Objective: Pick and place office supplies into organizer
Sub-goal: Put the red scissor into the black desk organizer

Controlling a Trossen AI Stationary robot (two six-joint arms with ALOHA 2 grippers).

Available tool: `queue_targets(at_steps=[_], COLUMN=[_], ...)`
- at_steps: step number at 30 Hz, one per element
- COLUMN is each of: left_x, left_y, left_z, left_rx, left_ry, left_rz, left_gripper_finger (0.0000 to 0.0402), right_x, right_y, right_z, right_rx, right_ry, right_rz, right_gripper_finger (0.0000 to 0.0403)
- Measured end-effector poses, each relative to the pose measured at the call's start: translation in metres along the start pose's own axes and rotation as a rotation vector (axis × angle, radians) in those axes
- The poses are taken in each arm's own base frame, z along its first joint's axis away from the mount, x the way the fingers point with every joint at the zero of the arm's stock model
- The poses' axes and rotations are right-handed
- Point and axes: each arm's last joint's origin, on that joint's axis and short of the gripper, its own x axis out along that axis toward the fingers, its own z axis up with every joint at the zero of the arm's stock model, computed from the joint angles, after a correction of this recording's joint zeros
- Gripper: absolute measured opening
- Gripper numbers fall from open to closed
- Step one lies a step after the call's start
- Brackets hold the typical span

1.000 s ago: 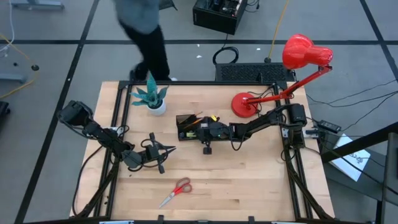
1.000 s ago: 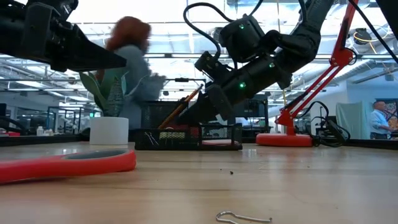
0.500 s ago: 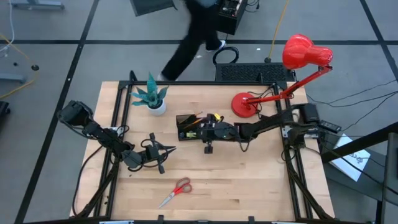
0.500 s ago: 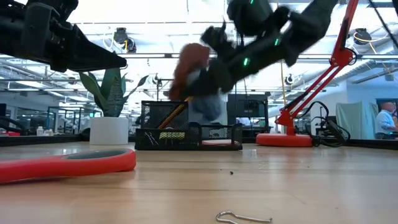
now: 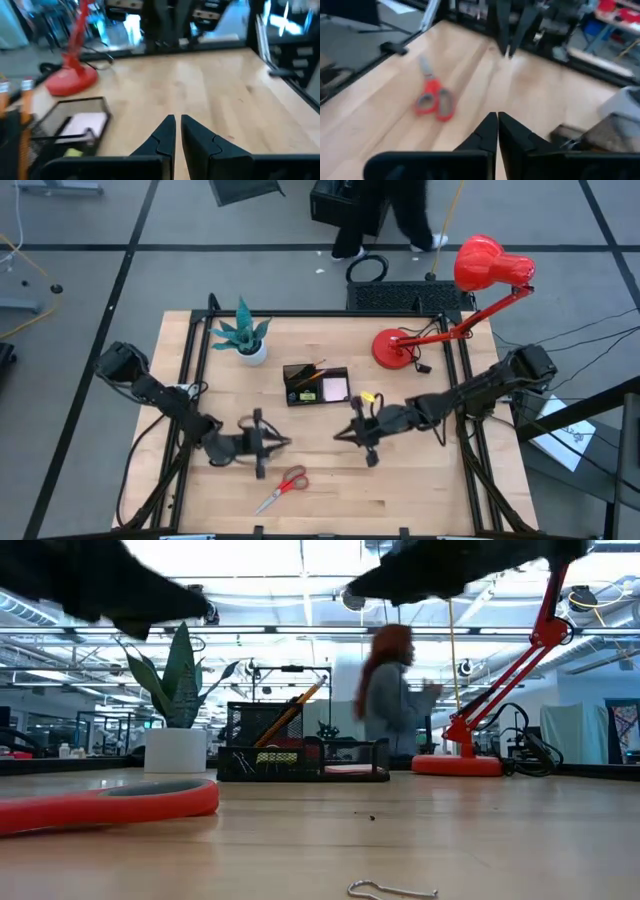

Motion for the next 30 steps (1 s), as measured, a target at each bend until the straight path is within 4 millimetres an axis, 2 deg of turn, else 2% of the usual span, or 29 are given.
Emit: queue_targets(at_steps=[4,8,12,15,20,24,27,30], left_x=[0.017,0.031,0.042,0.05,0.069,0.09,0.099,0.1], left_y=[-0.03,-0.057,-0.079,-0.09,-0.092,-0.089,-0.083,-0.075], left_z=[0.028,0.042,0.04,0.038,0.032,0.032,0.025,0.029], left_rx=[0.005,-0.031,-0.088,-0.15,-0.173,-0.26,-0.212,-0.124], left_ry=[0.188,0.362,0.502,0.542,0.603,0.688,0.787,0.856], left_rz=[-0.007,-0.019,-0.067,-0.071,-0.094,-0.161,-0.158,-0.132], left_gripper_finger=[0.0037,0.0037,0.0037,0.0037,0.0043,0.0074,0.0104,0.0132], right_x=[-0.004,-0.009,-0.012,-0.014,-0.014,-0.014,-0.014,-0.014], right_y=[0.017,0.021,0.019,0.018,0.017,0.017,0.017,0.017], right_z=[-0.022,-0.044,-0.059,-0.067,-0.065,-0.063,-0.062,-0.061], right_rx=[0.019,0.039,0.046,0.052,0.051,0.044,0.026,0.026], right_ry=[0.033,0.065,0.062,0.071,0.042,0.026,0.015,0.003], right_rz=[0.022,-0.025,-0.036,-0.042,-0.048,-0.048,-0.05,-0.052], right_gripper_finger=[0.0003,0.0003,0.0001,0.0007,0.0013,0.0013,0.0014,0.0014])
